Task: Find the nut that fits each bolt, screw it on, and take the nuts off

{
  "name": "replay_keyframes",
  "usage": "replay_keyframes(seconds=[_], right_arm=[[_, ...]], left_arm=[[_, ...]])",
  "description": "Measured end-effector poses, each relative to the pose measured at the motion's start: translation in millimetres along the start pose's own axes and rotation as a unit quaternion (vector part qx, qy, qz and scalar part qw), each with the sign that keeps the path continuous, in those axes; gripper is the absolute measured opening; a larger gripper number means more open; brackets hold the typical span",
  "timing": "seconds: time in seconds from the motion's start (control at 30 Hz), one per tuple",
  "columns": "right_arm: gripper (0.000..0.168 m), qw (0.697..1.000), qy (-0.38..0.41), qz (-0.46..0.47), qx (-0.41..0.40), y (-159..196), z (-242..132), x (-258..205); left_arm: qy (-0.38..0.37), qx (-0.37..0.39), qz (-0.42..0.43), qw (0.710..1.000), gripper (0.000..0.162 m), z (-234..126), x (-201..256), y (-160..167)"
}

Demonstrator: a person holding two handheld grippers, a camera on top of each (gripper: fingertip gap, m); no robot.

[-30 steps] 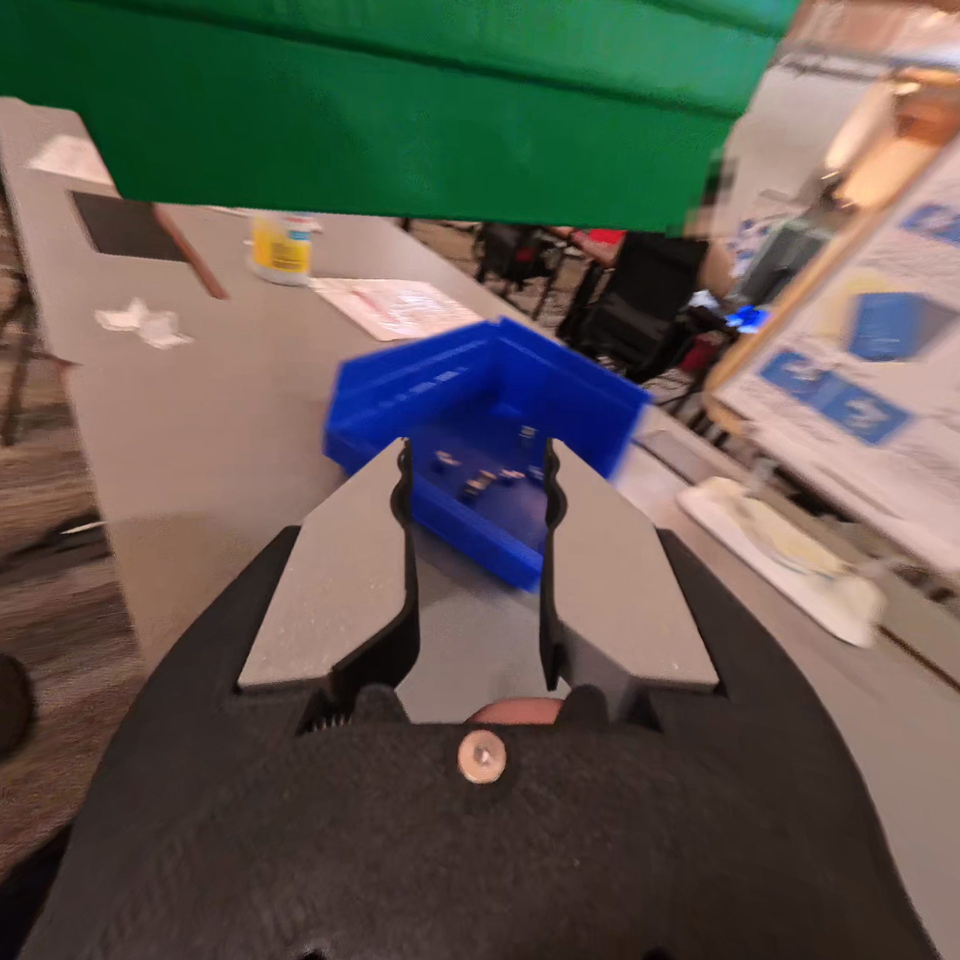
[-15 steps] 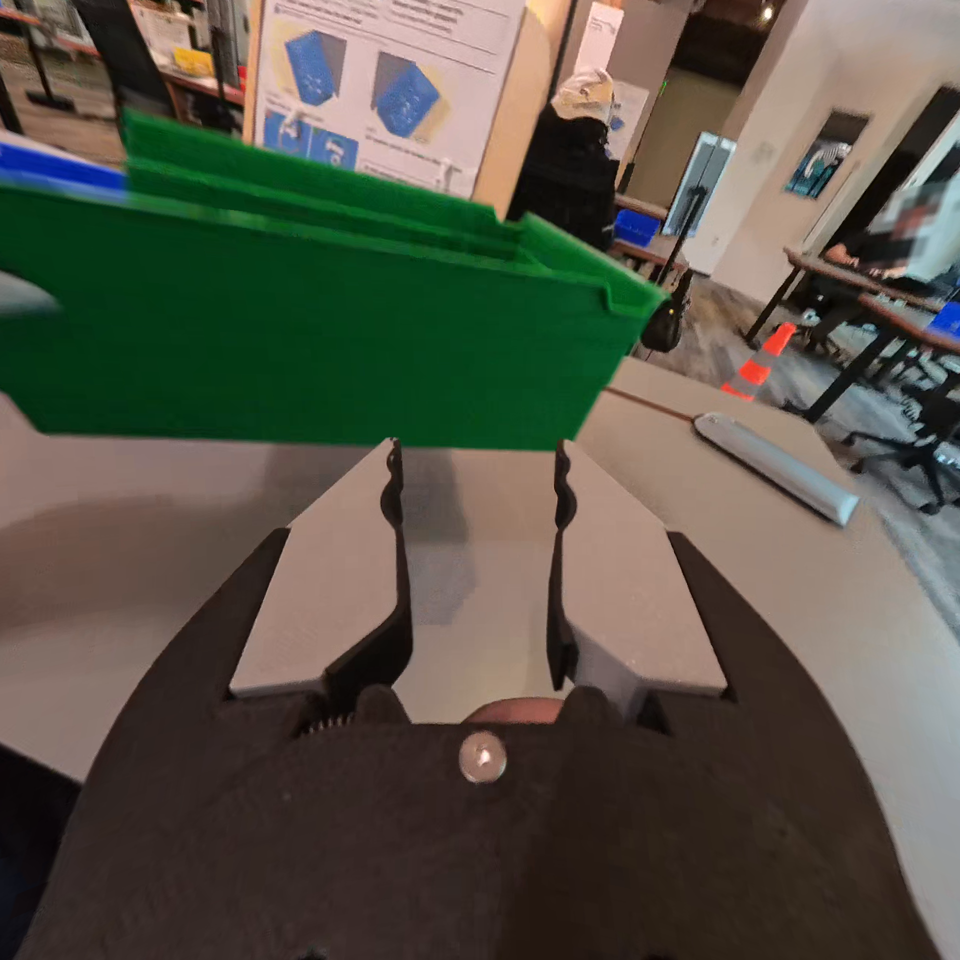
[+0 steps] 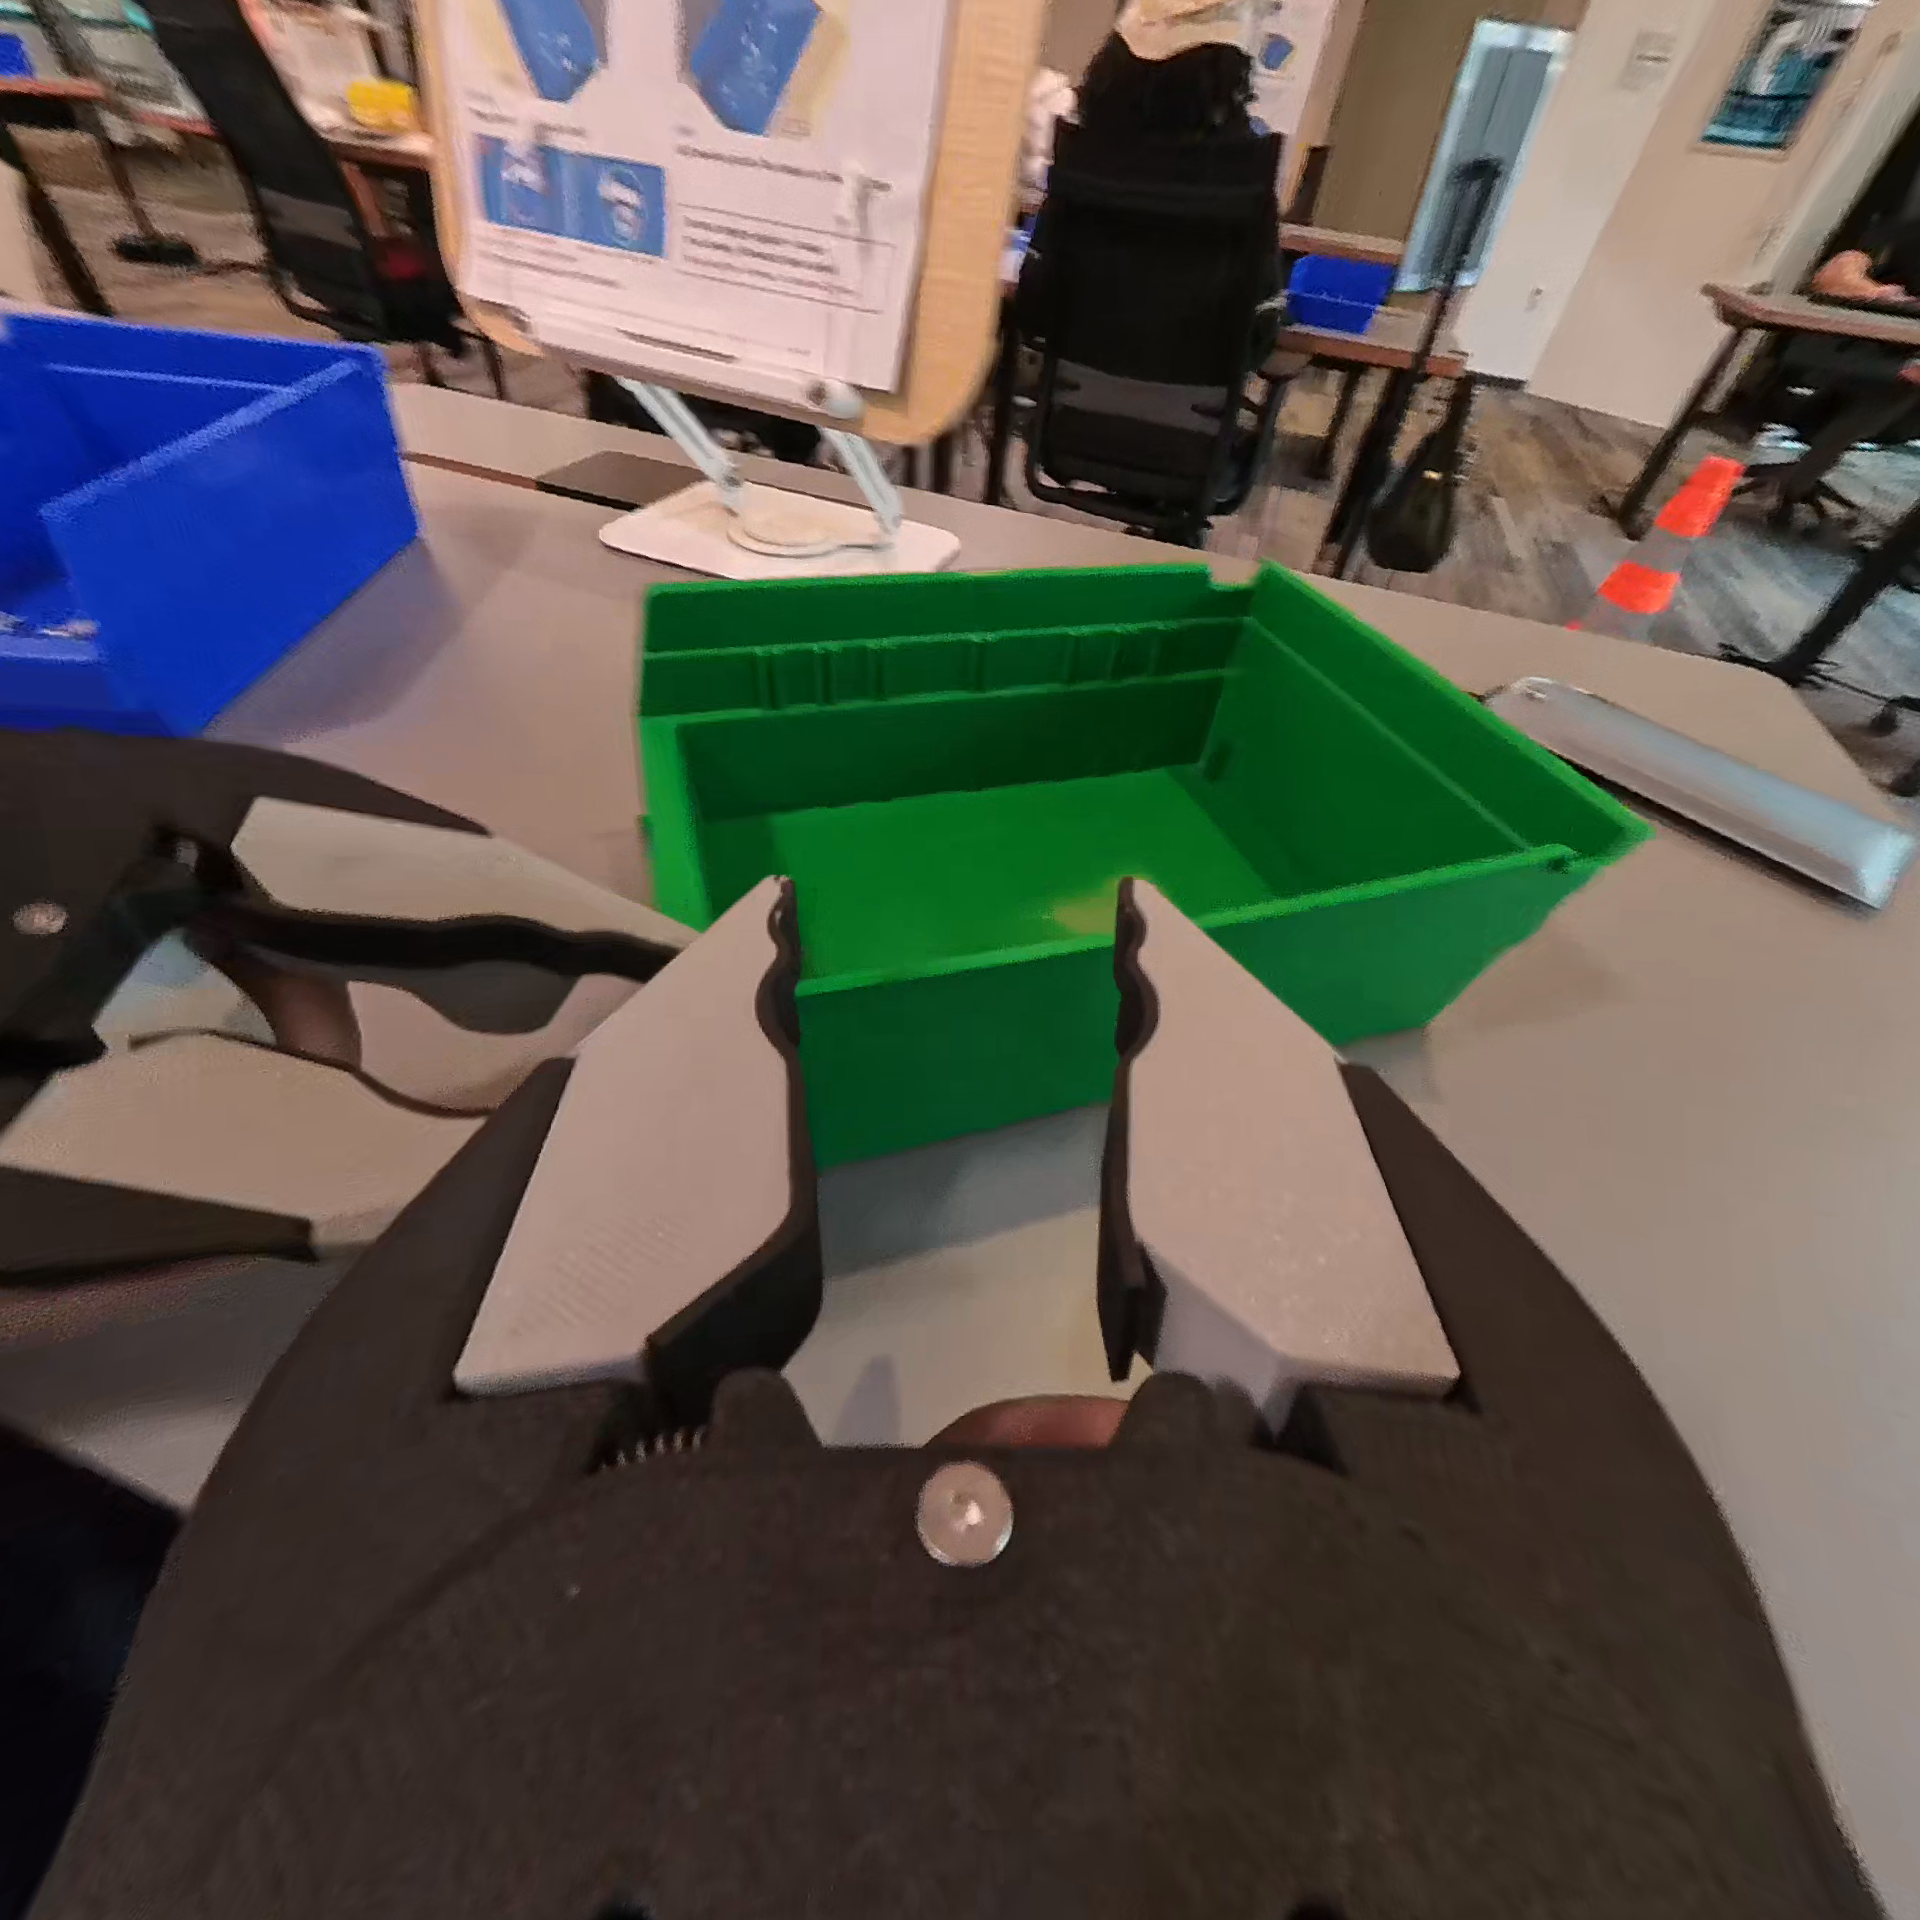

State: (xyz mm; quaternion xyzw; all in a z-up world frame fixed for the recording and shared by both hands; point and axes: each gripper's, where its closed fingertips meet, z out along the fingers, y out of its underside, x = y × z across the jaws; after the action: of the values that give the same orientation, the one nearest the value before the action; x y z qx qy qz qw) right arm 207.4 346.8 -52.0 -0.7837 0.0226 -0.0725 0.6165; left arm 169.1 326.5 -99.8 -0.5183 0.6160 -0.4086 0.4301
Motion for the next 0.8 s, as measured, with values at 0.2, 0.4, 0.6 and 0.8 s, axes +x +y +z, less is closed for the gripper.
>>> replay_keyframes(seconds=[0.2, 0.4, 0.6, 0.8], right_arm=[[0.058, 0.987, -0.161, -0.004, -0.011, 3, 2, -112], [0.055, 0.99, -0.124, -0.017, -0.066, 49, 38, -120], [0.0, 0.984, -0.141, 0.009, -0.109, 64, 26, -69], [0.0, 0.992, 0.02, 0.005, -0.121, 75, 15, 49]], left_arm=[[0.075, 0.01, -0.044, 0.996, 0.053, -102, -2, -3], [-0.116, -0.041, -0.045, 0.991, 0.051, -208, -112, 49], [-0.246, -0.121, -0.108, 0.956, 0.052, -304, -198, 127], [-0.315, -0.171, -0.131, 0.924, 0.052, -359, -235, 174]])
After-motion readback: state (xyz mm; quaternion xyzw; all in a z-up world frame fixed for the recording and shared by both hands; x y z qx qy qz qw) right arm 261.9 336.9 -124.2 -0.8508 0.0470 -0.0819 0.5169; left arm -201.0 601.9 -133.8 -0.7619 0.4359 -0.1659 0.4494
